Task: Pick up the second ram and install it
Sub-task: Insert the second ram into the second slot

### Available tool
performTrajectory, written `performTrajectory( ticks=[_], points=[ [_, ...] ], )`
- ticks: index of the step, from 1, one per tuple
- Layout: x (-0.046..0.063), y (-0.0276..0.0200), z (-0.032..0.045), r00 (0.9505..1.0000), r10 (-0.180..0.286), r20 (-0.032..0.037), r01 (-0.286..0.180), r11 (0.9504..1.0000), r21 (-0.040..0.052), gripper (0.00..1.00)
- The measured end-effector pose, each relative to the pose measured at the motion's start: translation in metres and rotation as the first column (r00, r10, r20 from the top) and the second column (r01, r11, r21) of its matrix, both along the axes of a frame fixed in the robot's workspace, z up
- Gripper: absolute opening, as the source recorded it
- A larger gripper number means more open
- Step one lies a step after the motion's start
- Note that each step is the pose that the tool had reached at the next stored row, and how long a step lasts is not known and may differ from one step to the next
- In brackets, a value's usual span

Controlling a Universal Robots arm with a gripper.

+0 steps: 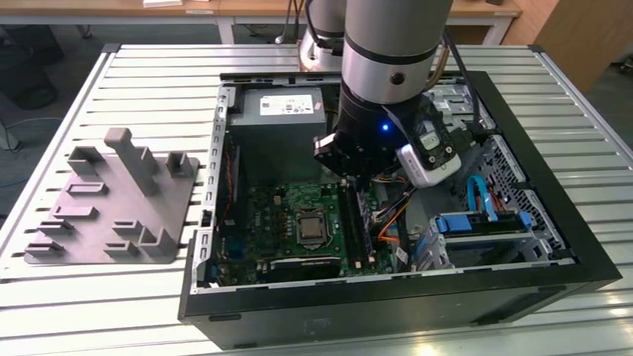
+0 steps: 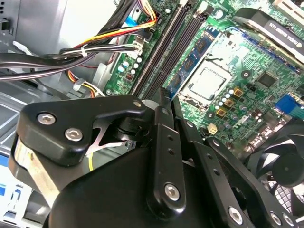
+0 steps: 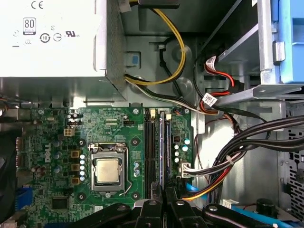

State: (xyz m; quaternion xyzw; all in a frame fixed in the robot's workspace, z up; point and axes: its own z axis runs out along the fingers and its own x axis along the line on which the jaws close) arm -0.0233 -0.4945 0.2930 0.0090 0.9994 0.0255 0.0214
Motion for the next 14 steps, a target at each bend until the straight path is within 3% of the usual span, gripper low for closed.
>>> performTrajectory(
  ticks=[14],
  points=[
    [0.0000, 0.0000, -0.0089, 1.0000, 0.000, -0.0001, 0.000, 1.0000, -0.0003, 0.14]
  ],
)
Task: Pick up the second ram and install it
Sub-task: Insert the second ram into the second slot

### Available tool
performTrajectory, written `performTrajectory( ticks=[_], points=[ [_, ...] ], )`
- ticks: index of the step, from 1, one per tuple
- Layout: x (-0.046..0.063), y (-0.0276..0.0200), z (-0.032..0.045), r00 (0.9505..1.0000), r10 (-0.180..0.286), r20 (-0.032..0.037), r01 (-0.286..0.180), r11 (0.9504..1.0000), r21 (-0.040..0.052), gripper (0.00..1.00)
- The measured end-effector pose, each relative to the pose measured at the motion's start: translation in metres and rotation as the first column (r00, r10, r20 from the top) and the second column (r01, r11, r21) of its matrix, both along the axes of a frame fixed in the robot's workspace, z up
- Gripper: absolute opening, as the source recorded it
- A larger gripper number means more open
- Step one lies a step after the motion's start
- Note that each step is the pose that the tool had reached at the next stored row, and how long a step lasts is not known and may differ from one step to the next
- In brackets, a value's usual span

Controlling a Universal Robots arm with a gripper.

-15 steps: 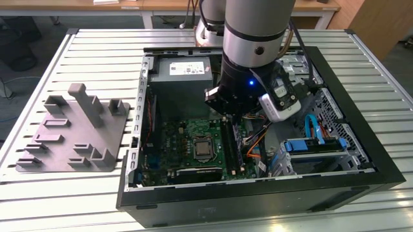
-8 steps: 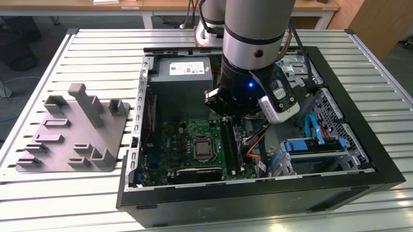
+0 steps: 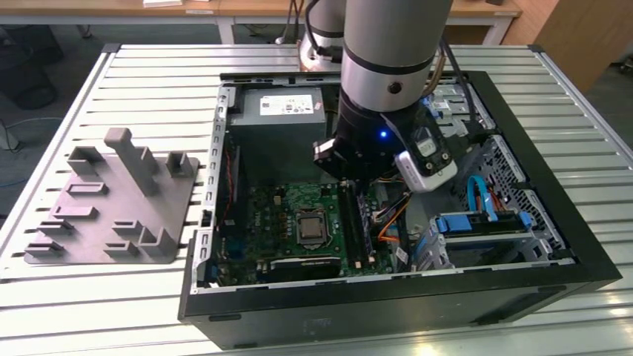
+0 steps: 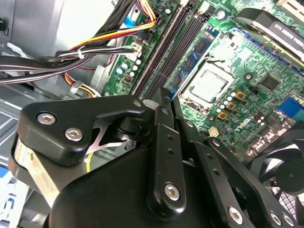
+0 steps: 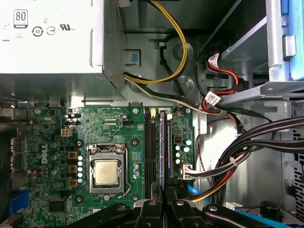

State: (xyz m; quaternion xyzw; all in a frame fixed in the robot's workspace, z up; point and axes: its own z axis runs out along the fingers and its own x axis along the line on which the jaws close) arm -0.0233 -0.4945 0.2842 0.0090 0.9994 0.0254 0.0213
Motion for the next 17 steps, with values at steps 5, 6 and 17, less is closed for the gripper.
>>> performTrajectory(
  ticks=[5, 6, 17],
  points=[
    [0.0000, 0.0000, -0.0030, 1.0000, 0.000, 0.0000, 0.000, 1.0000, 0.0000, 0.14],
    [0.0000, 0.0000, -0.0035, 1.0000, 0.000, 0.0000, 0.000, 1.0000, 0.0000, 0.14],
    [0.0000, 0.0000, -0.0093, 1.0000, 0.000, 0.0000, 0.000, 1.0000, 0.0000, 0.14]
  ],
)
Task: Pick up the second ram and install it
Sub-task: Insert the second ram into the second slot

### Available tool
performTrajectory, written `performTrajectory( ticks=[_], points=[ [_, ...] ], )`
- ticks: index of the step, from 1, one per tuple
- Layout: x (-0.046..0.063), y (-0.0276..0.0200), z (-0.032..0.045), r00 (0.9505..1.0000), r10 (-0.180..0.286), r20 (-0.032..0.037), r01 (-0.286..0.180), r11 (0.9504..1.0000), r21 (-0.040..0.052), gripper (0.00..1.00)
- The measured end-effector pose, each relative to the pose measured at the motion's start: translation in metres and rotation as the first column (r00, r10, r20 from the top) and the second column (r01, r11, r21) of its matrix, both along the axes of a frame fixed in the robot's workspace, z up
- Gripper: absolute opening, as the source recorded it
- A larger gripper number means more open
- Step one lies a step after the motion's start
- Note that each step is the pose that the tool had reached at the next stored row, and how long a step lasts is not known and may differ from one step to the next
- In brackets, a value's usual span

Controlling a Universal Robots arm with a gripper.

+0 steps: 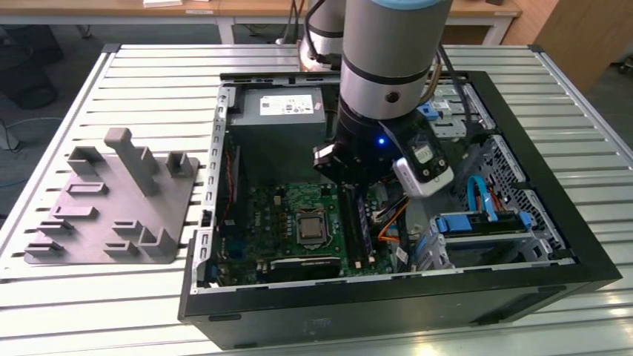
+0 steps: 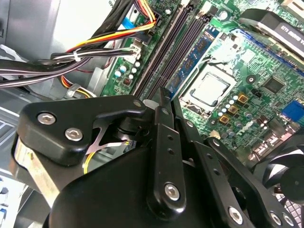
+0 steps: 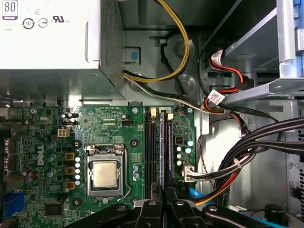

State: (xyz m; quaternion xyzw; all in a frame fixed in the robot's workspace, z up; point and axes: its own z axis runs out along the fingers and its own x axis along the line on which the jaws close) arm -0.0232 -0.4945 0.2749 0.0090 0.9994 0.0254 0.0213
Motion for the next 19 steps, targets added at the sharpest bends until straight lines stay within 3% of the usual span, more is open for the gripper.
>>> performTrajectory(
  ticks=[19],
  points=[
    [0.0000, 0.0000, -0.0076, 1.0000, 0.000, -0.0001, 0.000, 1.0000, -0.0002, 0.14]
  ],
)
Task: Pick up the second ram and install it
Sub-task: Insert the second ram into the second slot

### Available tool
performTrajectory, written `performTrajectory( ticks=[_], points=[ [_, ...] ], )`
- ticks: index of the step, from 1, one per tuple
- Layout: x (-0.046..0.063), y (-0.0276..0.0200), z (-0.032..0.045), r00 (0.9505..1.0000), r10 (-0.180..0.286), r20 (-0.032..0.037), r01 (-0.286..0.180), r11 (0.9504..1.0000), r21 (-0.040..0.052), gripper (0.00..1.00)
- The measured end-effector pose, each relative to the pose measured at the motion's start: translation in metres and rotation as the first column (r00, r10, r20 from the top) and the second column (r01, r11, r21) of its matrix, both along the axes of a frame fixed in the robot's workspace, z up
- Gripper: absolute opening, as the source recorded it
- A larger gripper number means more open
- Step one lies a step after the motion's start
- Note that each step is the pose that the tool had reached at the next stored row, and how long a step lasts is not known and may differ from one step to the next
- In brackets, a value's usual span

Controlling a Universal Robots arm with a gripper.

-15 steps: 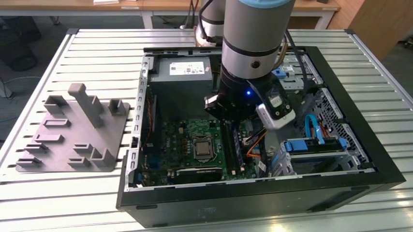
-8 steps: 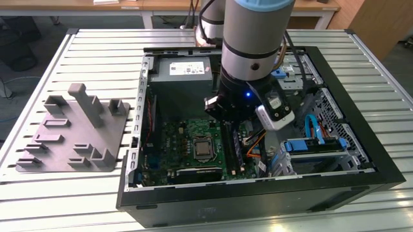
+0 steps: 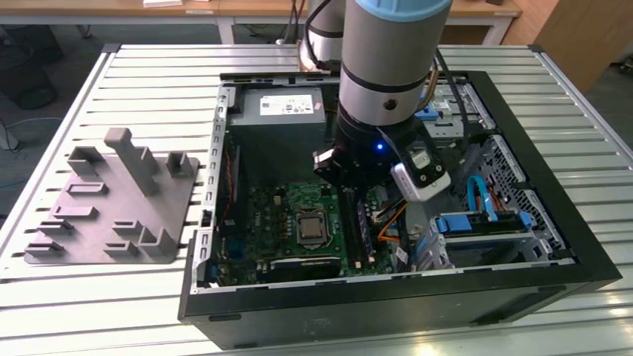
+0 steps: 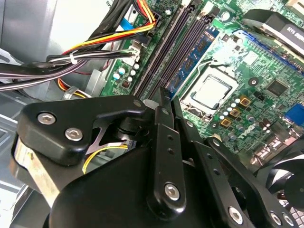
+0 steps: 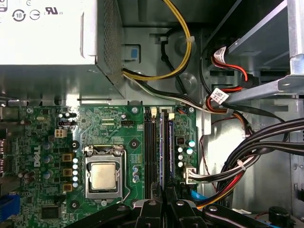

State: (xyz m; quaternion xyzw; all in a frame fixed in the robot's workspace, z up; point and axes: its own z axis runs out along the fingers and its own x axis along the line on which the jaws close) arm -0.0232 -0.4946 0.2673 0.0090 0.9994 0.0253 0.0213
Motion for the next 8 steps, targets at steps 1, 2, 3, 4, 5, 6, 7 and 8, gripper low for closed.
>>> performTrajectory(
  ticks=[1, 2, 3, 4, 5, 6, 7, 8],
  points=[
    [0.0000, 0.0000, -0.0002, 1.0000, 0.000, 0.0000, 0.000, 1.0000, 0.0001, 0.14],
    [0.0000, 0.0000, -0.0004, 1.0000, 0.000, 0.0001, 0.000, 1.0000, 0.0002, 0.14],
    [0.0000, 0.0000, -0.0008, 1.0000, 0.000, 0.0001, 0.000, 1.0000, 0.0003, 0.14],
    [0.0000, 0.0001, -0.0015, 1.0000, 0.000, 0.0002, 0.000, 1.0000, 0.0006, 0.14],
    [0.0000, 0.0000, -0.0018, 1.0000, 0.000, 0.0001, 0.000, 1.0000, 0.0003, 0.14],
    [0.0000, 0.0000, -0.0021, 1.0000, 0.000, 0.0000, 0.000, 1.0000, 0.0001, 0.14],
    [0.0000, 0.0000, -0.0023, 1.0000, 0.000, -0.0001, 0.000, 1.0000, -0.0001, 0.14],
    [0.0000, 0.0000, -0.0023, 1.0000, 0.000, -0.0001, 0.000, 1.0000, -0.0002, 0.14]
  ],
)
